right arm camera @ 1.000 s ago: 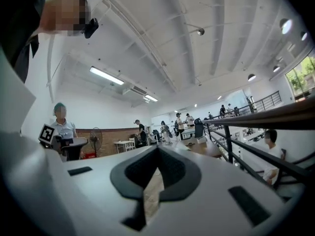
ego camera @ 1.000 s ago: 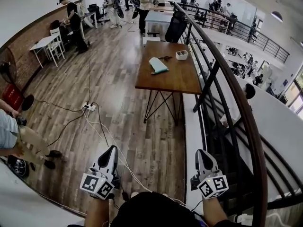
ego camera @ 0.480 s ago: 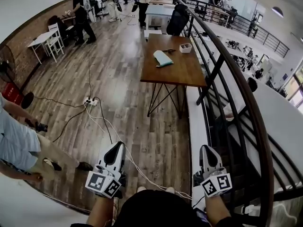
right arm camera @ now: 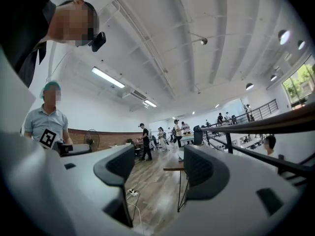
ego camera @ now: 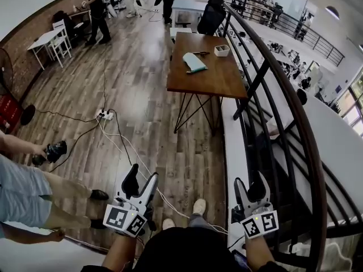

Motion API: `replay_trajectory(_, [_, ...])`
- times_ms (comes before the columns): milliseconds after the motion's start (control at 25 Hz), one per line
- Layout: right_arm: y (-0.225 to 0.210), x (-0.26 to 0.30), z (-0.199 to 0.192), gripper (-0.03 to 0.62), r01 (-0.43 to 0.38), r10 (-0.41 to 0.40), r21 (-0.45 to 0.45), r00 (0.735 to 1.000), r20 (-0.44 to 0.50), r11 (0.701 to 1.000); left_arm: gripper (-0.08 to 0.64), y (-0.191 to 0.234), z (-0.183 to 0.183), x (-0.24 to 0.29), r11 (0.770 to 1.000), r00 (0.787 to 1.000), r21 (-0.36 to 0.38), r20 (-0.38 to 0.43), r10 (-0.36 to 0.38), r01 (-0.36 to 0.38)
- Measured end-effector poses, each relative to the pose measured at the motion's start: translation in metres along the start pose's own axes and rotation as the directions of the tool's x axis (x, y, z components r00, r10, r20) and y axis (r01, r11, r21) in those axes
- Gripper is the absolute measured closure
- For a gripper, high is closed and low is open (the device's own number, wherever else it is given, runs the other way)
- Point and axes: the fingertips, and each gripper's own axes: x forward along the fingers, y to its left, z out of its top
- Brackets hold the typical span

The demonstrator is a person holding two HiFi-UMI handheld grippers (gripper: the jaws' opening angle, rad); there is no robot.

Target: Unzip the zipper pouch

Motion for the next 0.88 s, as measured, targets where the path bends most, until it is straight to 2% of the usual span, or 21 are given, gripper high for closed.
replay_trajectory(240, [-0.022,0.043,-0.007,0.298,-0.050,0.050,0.025,0.999,-0.003,0.998,0.285,0.009,0.007,0.029,0.999,0.999,0.020,0.009,0.032,-0.032])
replay_trajectory(440, [-0.052,0.087,0.002,0.303,-0.092,0.091,0.030,0.996,0.022,0.995,0.285,0.009,0.018,0.068,0.997,0.997,0.047,0.033,0.066,-0.067])
replay_trajectory(880, [-0.163,0.135,0.012,0.324,-0.092,0.091,0.025,0.995,0.026,0.995,0.281,0.001,0.010,0.164,0.987,0.987,0.056,0.068,0.144,-0.148])
